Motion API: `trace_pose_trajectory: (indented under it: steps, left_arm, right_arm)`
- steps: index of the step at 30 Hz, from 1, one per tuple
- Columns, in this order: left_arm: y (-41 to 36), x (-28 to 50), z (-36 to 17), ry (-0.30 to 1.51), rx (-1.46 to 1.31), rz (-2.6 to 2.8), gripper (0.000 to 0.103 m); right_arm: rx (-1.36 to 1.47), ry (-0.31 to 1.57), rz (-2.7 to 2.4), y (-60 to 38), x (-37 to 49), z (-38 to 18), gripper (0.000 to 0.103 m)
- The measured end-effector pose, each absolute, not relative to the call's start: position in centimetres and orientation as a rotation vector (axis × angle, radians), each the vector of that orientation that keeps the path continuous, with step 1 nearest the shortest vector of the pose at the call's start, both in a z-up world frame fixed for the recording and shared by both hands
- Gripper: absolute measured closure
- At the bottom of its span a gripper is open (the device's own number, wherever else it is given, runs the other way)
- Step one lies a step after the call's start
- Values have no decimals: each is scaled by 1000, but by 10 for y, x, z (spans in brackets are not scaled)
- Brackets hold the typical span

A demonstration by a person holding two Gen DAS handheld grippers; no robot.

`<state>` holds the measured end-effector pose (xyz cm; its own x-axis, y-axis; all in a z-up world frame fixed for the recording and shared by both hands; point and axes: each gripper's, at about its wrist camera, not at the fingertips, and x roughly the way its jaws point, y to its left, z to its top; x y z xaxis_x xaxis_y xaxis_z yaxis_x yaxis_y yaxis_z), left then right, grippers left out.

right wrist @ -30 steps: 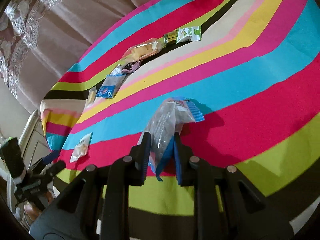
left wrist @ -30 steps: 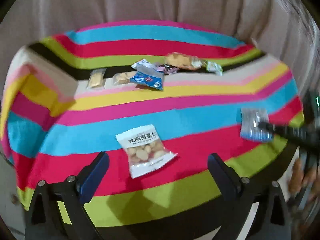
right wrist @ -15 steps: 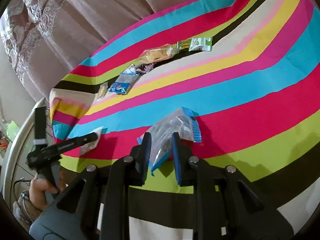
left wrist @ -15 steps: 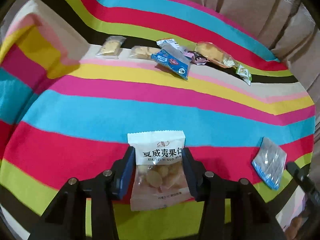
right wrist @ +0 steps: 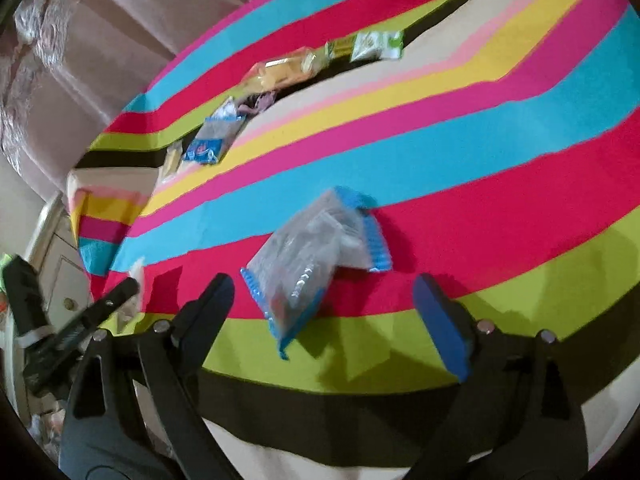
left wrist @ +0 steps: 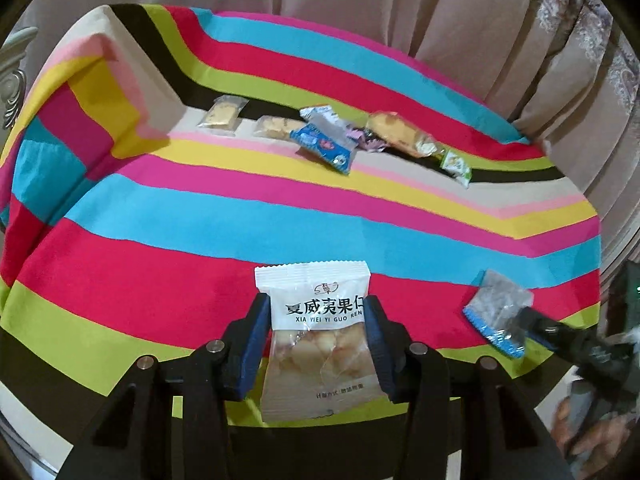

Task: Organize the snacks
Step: 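Grasp the white nut packet with the left tool while the right tool holds the candy bag, then carry both packets to the white box and open both tools to drop them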

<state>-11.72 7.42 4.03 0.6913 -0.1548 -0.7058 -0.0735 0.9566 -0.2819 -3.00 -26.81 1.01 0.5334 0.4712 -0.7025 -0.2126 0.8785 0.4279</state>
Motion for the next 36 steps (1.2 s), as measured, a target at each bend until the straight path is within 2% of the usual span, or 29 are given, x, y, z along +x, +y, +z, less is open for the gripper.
trace_pose_trajectory:
  steps: [4,5,6,8,10,17,27,32,36]
  left_arm:
    - [71,-124,51,780,-319,-61,55]
    - [71,-126,54,769,-325,-65,55]
    - [69,-128,57,764,-325,-65,55]
    - [70,-132,62,749,-319,-65,55]
    - [72,-137,66,734,-324,-64,55]
    - [81,-159,91,637,-353,-46,55]
    - [63,-213,164,357,-276,-16,55]
    - [49,-235,188,273,-236,-36,55]
    - [35,-248,206,227,-203,-62,55]
  right_arm:
    - [215,923,370,-232,-17,11,11]
    - [189,918,353,-225,-15,11,15]
    - [151,906,331,-218,-12,11,37]
    - [121,863,360,-210,-15,14,67]
    - [89,832,367,-208,-25,21,73]
    - [208,641,439,-249,-74,73,74]
    - [175,207,427,-283,-162,192,74]
    - [110,65,418,-285,-205,221,74]
    - [87,29,422,-288,-223,229,74]
